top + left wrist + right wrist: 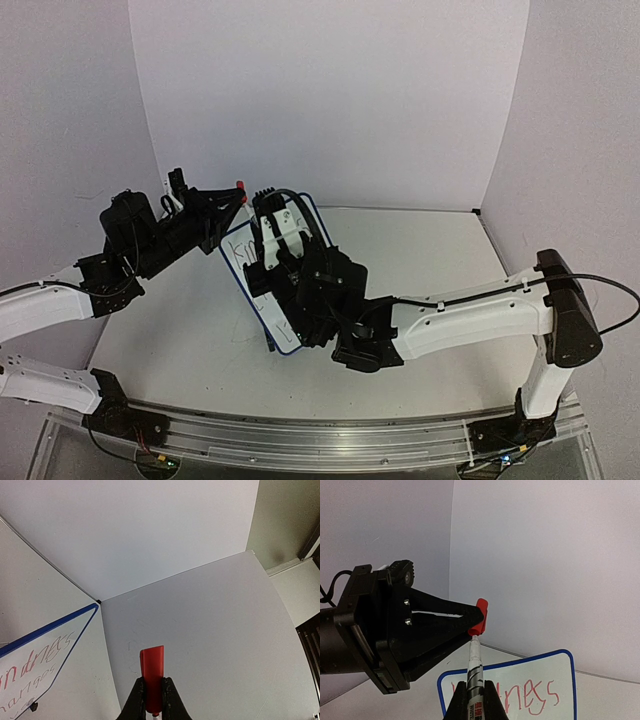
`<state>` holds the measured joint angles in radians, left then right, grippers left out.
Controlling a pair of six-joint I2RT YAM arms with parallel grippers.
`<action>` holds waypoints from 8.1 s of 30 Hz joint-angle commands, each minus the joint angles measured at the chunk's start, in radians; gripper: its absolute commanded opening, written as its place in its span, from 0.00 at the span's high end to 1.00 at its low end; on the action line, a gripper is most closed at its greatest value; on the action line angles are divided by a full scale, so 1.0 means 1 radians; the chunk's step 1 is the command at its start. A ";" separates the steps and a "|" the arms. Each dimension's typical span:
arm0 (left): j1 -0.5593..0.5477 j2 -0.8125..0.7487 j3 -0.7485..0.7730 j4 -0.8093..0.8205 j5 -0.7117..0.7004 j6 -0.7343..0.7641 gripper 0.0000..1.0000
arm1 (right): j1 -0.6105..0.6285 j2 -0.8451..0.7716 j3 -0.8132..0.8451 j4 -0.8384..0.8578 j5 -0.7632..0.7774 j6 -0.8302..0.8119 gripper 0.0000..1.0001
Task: Write a sentence on the whiteboard
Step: Insert the whiteboard marker without the cap into the pen cap.
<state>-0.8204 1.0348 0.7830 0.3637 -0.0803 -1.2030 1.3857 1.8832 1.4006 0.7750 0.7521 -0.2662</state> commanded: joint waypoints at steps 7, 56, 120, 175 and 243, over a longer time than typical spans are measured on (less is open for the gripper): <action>-0.005 -0.013 0.006 0.017 0.014 -0.003 1.00 | 0.000 0.028 0.056 0.018 0.019 -0.031 1.00; -0.005 -0.002 -0.045 0.145 0.024 -0.035 1.00 | -0.067 0.248 0.342 0.161 0.142 -0.138 1.00; 0.013 0.008 0.361 -0.475 0.424 0.559 0.16 | -0.138 -0.444 -0.374 0.071 -0.259 0.093 1.00; 0.063 0.200 0.451 -0.448 0.896 0.540 0.57 | -0.473 -0.491 -0.382 -0.110 -1.355 0.870 1.00; 0.343 0.208 0.670 -0.962 0.581 0.835 0.14 | -0.676 -0.606 -0.330 -0.801 -0.698 0.679 1.00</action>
<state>-0.5478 1.2828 1.3789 -0.5151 0.5660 -0.4382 0.7957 1.2745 1.1122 0.1236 -0.0516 0.4216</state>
